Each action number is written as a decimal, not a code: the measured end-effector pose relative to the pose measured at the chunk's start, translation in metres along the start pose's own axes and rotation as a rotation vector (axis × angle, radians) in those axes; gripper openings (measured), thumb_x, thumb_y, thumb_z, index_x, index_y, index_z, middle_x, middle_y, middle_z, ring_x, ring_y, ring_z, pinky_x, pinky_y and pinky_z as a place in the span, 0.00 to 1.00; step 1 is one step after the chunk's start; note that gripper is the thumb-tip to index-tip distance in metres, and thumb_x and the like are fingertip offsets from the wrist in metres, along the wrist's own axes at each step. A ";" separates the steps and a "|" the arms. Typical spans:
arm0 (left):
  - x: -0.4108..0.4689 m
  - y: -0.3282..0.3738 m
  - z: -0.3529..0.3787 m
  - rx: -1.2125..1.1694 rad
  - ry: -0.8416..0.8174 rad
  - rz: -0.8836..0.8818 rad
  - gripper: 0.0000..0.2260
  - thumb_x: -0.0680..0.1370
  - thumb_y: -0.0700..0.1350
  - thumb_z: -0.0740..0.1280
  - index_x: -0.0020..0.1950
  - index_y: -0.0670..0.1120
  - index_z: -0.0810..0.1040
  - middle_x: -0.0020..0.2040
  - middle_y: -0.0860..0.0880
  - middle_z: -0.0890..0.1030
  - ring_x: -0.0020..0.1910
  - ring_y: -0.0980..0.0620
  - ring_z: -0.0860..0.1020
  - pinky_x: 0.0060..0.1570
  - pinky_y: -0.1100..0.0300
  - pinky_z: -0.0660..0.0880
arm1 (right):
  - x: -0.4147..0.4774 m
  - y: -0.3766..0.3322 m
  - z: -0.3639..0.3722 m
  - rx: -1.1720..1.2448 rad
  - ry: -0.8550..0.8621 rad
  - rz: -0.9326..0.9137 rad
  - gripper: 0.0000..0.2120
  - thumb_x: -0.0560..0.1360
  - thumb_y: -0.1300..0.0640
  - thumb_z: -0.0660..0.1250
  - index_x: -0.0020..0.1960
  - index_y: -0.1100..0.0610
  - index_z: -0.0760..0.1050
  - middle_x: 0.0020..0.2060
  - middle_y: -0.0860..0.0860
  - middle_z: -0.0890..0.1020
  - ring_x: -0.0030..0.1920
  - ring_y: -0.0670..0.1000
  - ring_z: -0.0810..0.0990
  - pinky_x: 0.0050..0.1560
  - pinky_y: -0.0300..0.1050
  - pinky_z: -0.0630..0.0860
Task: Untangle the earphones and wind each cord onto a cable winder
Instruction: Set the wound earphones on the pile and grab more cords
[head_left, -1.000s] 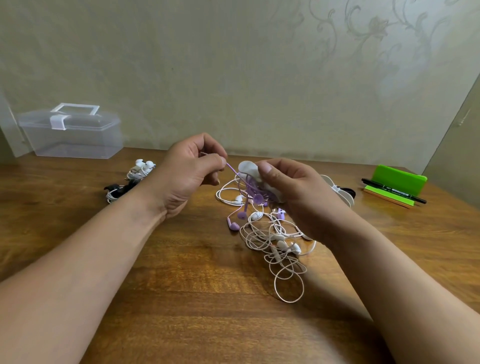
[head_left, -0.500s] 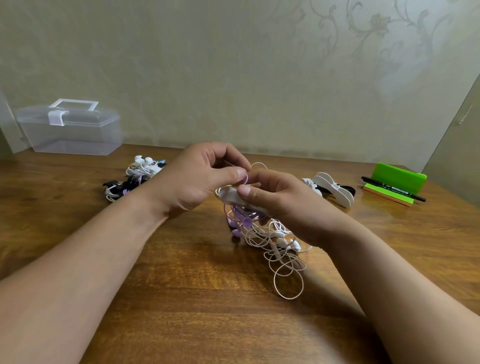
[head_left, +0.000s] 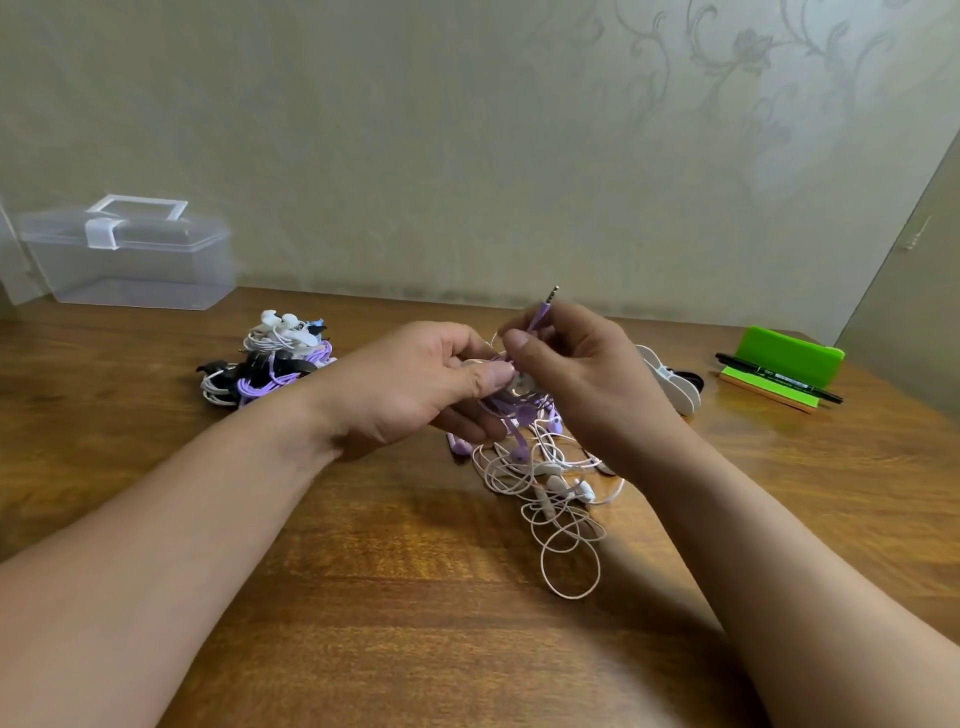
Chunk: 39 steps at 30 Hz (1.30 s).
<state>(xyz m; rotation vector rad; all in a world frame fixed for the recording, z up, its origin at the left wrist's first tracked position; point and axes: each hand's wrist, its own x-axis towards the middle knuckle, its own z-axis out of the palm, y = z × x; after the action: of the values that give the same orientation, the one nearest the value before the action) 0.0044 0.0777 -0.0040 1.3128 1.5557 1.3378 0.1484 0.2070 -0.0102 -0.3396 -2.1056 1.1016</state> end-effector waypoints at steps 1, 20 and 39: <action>0.000 0.000 0.001 -0.035 0.025 -0.008 0.09 0.82 0.43 0.67 0.58 0.39 0.77 0.49 0.37 0.86 0.42 0.44 0.86 0.41 0.55 0.84 | 0.001 -0.001 0.000 0.020 0.041 -0.018 0.03 0.82 0.56 0.70 0.52 0.55 0.82 0.45 0.58 0.85 0.48 0.59 0.84 0.54 0.64 0.81; 0.008 -0.003 0.022 -0.432 0.349 0.128 0.10 0.83 0.39 0.66 0.62 0.36 0.73 0.50 0.40 0.87 0.51 0.43 0.87 0.48 0.54 0.85 | -0.001 -0.011 0.004 -0.015 0.250 -0.016 0.03 0.79 0.58 0.75 0.51 0.56 0.83 0.40 0.47 0.87 0.42 0.45 0.86 0.42 0.43 0.82; 0.008 -0.009 0.022 -0.478 0.304 -0.005 0.11 0.80 0.47 0.69 0.57 0.43 0.84 0.50 0.41 0.86 0.46 0.42 0.86 0.66 0.23 0.64 | -0.005 -0.012 0.010 -0.100 0.146 0.023 0.04 0.79 0.59 0.69 0.48 0.53 0.83 0.39 0.47 0.87 0.42 0.45 0.86 0.47 0.55 0.84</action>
<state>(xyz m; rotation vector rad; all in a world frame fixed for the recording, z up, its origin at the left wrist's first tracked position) 0.0204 0.0916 -0.0169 0.8375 1.3052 1.8313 0.1458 0.1907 -0.0065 -0.4787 -2.0354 0.9564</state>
